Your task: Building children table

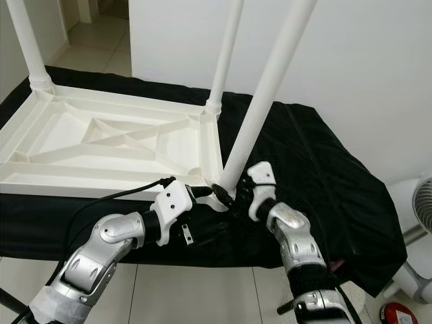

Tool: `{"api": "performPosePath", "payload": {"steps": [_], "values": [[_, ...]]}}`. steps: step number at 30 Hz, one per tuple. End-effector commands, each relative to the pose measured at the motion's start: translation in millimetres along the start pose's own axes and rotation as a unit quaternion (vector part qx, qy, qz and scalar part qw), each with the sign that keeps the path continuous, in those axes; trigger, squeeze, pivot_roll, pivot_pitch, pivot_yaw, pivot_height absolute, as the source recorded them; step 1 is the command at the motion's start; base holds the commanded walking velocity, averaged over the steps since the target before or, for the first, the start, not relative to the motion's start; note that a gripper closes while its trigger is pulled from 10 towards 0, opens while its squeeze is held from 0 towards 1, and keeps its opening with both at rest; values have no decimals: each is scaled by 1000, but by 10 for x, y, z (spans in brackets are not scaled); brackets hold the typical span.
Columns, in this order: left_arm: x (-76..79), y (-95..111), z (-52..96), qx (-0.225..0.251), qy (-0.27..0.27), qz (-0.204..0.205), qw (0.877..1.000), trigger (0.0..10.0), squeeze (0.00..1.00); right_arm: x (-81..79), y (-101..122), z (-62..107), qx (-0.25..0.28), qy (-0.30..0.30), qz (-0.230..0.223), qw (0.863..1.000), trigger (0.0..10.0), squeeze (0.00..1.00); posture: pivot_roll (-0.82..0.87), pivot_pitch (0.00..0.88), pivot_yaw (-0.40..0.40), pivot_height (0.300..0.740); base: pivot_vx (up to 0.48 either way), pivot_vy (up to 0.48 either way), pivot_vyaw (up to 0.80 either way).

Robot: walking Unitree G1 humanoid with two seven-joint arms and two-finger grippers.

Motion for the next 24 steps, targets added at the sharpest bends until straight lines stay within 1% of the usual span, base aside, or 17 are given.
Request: {"api": "performPosePath", "payload": {"steps": [1,2,3,5,6,9,10,11,12,14,15,18,19,24], "values": [[-6,16,-40,2,10,-2,1000,10000,0,-8,-51,-21,-12,6,5,1000,10000,0,41,0,-157,740,0,0,0],[-6,16,-40,2,10,-2,1000,10000,0,-8,-51,-21,-12,6,5,1000,10000,0,41,0,-157,740,0,0,0],[-7,18,-43,2,10,-3,1000,10000,0,-22,-54,-67,-15,8,6,1000,10000,0,47,0,-160,740,0,0,0],[-7,18,-43,2,10,-3,1000,10000,0,-22,-54,-67,-15,8,6,1000,10000,0,47,0,-160,740,0,0,0],[-5,18,-46,2,10,-4,1000,10000,0,-39,-64,-102,-15,14,2,1000,10000,0,55,0,-165,740,0,0,0],[3,15,-49,1,10,-5,1000,10000,0,-67,-86,-134,-18,18,0,1000,10000,0,61,0,-167,740,0,0,0],[12,10,-50,0,10,-5,1000,10000,0,-106,-122,-163,-21,24,-9,999,4824,0,61,0,-167,740,0,0,0],[12,10,-50,0,10,-5,1000,10000,0,-106,-122,-163,-21,24,-9,999,4824,0,61,0,-167,740,0,0,0],[19,6,-51,-1,10,-5,1000,10000,0,-131,-150,-181,-23,26,-15,999,2157,0,69,0,-171,740,0,0,0],[19,6,-51,-1,10,-5,1000,10000,0,-131,-150,-181,-23,26,-15,999,2157,0,69,0,-171,740,0,0,0],[21,5,-51,-2,11,-5,1000,10000,0,-152,-173,-190,-24,25,-21,999,0,0,72,0,-172,740,0,0,0],[21,5,-51,-2,11,-5,1000,10000,0,-152,-173,-190,-24,25,-21,999,0,0,72,0,-172,740,0,0,0],[21,5,-50,-2,10,-7,1000,10000,0,-163,-217,-189,-23,27,-25,999,0,0,73,0,-170,740,0,0,0],[24,4,-52,-3,8,-8,1000,10000,0,-169,-245,-183,-23,32,-26,999,0,0,73,0,-170,740,0,0,0]]}}
Point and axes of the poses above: a point about 5 cm out from each wrist's last joint towards the gripper, its own z axis pointing back from the gripper into the wrist, its own y axis along the axis of the wrist's last joint, x = y × z, the point moved 1 cm from there along -z, pointing out of the wrist towards the gripper, and after that the axes turned 8 degrees about z, right-handed, at the moved point
